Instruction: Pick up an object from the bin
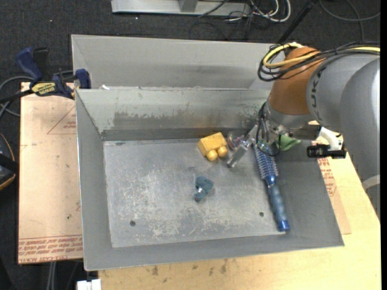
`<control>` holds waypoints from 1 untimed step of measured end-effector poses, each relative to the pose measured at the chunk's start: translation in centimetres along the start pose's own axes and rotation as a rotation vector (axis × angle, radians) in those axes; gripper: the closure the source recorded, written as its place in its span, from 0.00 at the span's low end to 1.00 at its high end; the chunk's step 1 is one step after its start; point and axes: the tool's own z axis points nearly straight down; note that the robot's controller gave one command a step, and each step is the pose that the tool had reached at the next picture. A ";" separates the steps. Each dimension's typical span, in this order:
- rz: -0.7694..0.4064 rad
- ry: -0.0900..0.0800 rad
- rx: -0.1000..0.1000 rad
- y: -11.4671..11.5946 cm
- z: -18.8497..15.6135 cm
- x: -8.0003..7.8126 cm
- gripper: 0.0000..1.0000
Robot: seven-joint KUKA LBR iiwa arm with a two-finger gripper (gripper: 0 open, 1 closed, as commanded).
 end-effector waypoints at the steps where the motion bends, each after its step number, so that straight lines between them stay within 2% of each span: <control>1: 0.232 0.004 -0.014 -5.0 -1.0 3.6 0.00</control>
Offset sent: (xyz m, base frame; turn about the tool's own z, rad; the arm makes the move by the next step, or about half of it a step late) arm -0.0675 -0.0300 0.0046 0.2505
